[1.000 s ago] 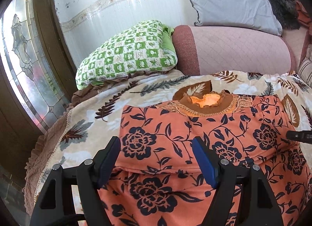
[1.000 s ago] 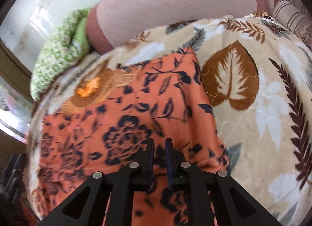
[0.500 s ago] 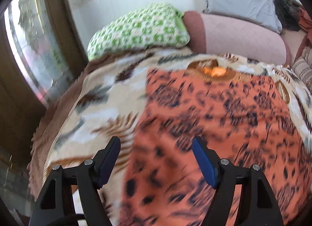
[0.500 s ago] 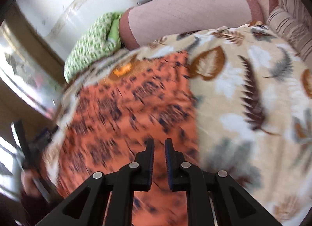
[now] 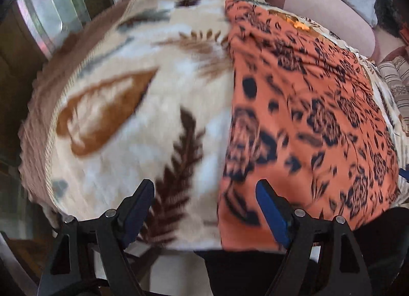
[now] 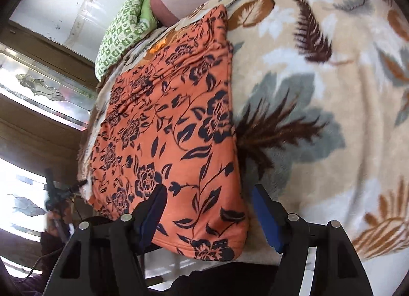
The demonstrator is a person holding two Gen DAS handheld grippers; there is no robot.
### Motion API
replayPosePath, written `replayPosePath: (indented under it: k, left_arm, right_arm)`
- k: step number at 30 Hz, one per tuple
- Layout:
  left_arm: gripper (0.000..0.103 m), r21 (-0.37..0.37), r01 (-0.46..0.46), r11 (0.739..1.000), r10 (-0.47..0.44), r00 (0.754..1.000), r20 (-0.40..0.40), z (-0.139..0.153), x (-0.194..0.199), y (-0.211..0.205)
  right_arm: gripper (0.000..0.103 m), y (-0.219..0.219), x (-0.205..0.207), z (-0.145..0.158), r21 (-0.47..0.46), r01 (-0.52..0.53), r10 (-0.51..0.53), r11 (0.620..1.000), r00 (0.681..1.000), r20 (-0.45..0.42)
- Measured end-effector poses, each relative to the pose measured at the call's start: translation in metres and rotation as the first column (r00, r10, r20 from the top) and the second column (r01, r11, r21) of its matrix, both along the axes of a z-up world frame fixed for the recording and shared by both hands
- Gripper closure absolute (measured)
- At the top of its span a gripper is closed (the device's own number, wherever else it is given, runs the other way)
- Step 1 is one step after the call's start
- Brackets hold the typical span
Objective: Fold small clothes
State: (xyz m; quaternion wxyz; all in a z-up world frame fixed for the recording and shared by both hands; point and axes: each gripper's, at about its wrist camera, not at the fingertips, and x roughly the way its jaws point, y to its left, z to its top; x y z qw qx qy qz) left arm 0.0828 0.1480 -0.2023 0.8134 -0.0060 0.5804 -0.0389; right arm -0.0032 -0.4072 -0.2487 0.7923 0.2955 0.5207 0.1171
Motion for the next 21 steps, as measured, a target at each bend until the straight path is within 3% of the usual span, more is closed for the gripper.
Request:
replayPosePath:
  k: [3,5,8,10,12,15,19,21]
  left_arm:
    - [0.025,-0.082,-0.019,0.996,0.019,1.000,-0.007,-0.007,-0.014,0.007]
    - [0.035,-0.114,-0.014,0.993,0.014,1.000,0.000,-0.007,-0.019,0.007]
    - [0.039,-0.146,0.009,0.989,-0.010,1.000,-0.006,-0.013,-0.024,0.000]
    - [0.044,-0.153,0.026,0.988,-0.028,1.000,-0.012,-0.018,-0.024,-0.007]
    - [0.044,-0.165,0.039,0.986,-0.040,0.999,0.000,-0.019,-0.022,-0.011]
    - [0.044,-0.202,0.083,0.976,-0.080,0.997,0.022,-0.018,-0.019,-0.018]
    - [0.051,-0.198,0.092,0.976,-0.091,0.996,0.014,-0.021,-0.010,-0.018]
    - [0.063,-0.239,0.080,0.968,-0.081,0.997,0.008,-0.019,-0.007,-0.010]
  right_arm:
    - [0.033,0.004,0.005,-0.012,0.007,-0.010,0.010,1.000,0.999,-0.032]
    - [0.033,0.006,0.009,-0.020,0.027,-0.019,0.020,0.999,0.999,-0.049]
    - [0.037,0.012,0.014,-0.021,0.031,-0.045,0.047,0.999,0.998,-0.049]
    - [0.057,0.014,0.015,-0.021,0.038,-0.057,0.059,0.998,0.997,-0.053]
    - [0.069,0.020,0.016,-0.023,0.045,-0.087,0.089,0.995,0.994,-0.064]
    - [0.069,0.033,0.015,-0.022,-0.018,-0.122,0.121,0.992,0.990,-0.072]
    - [0.068,0.032,0.016,-0.025,-0.010,-0.114,0.113,0.993,0.989,-0.096]
    - [0.067,0.031,0.017,-0.026,0.000,-0.108,0.108,0.994,0.988,-0.111]
